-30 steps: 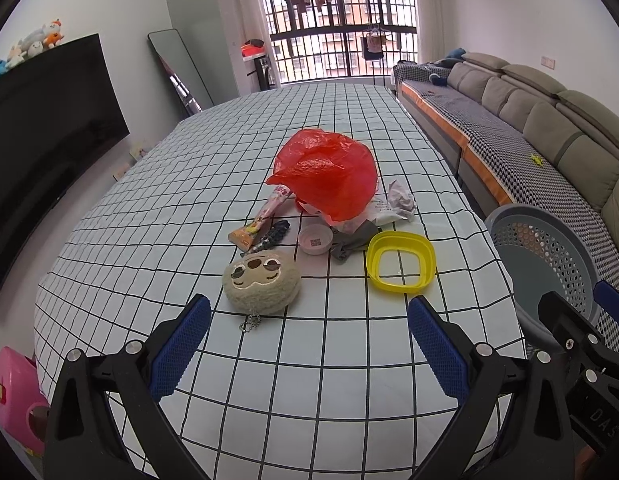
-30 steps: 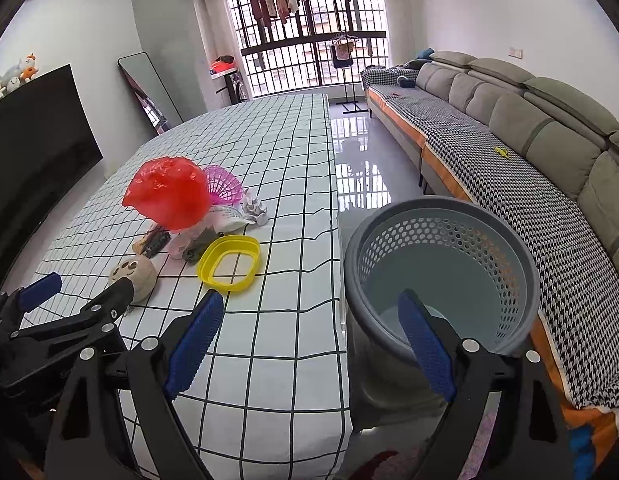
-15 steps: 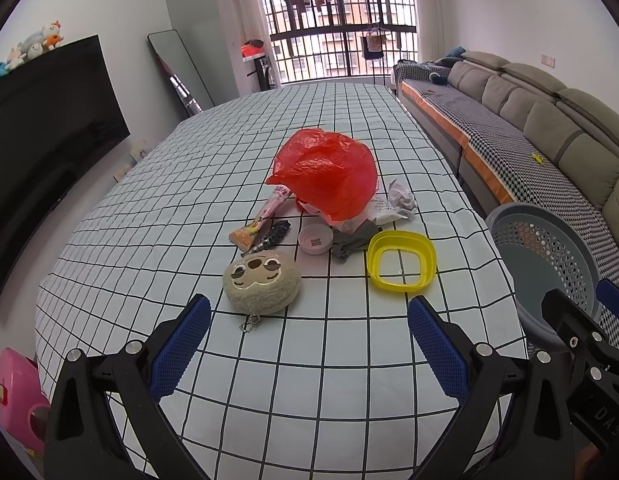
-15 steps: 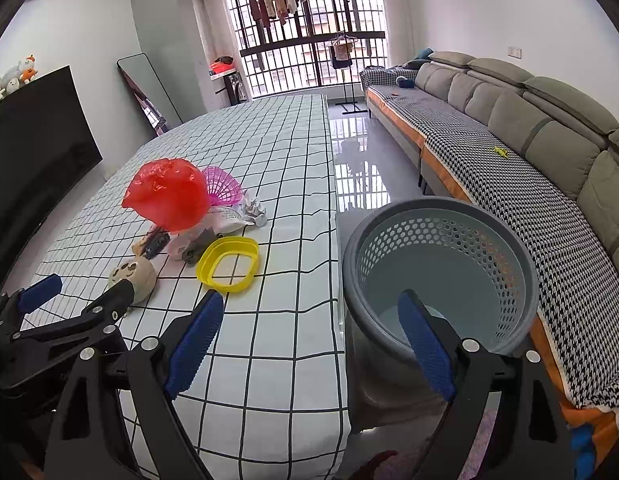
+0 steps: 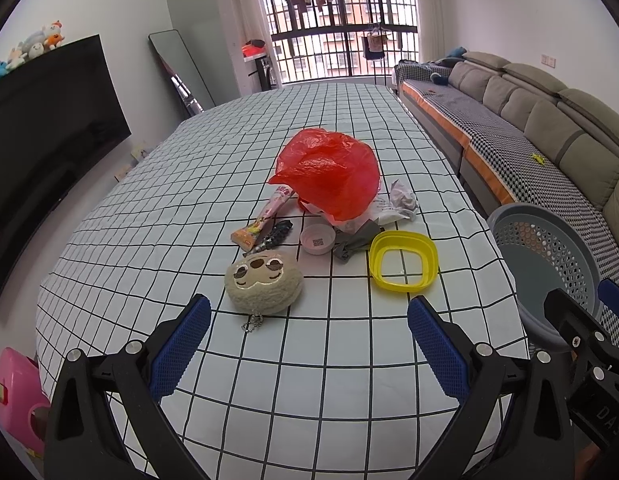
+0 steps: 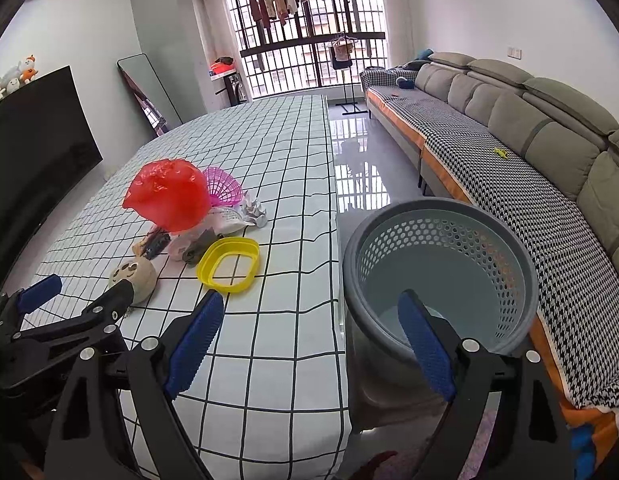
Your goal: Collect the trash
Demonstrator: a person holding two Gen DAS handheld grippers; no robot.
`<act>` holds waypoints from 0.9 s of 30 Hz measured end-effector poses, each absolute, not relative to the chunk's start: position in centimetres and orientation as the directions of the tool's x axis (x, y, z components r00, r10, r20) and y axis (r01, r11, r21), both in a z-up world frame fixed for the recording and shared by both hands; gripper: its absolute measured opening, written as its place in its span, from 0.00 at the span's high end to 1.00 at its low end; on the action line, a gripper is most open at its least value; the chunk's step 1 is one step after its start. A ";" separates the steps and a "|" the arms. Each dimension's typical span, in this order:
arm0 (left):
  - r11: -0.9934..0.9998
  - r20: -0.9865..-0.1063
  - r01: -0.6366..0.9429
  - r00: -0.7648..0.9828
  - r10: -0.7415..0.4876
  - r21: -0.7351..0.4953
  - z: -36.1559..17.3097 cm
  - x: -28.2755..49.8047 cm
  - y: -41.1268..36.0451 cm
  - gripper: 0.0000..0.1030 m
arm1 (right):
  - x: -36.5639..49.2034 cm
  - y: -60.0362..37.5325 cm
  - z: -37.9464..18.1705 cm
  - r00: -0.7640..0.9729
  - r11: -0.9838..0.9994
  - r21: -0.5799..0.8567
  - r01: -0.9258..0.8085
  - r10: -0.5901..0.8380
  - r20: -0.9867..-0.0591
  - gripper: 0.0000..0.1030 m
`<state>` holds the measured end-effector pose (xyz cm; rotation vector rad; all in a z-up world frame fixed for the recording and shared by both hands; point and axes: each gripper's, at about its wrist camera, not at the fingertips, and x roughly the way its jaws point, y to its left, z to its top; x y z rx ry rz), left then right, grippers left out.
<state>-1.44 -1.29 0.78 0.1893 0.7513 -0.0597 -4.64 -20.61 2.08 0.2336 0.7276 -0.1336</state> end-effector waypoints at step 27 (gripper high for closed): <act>0.984 -0.686 0.113 0.727 0.013 0.139 0.7 -1.3 -0.7 0.06 | -4.5 -20.7 2.0 0.736 0.966 0.167 0.199 -0.034 -0.676 0.17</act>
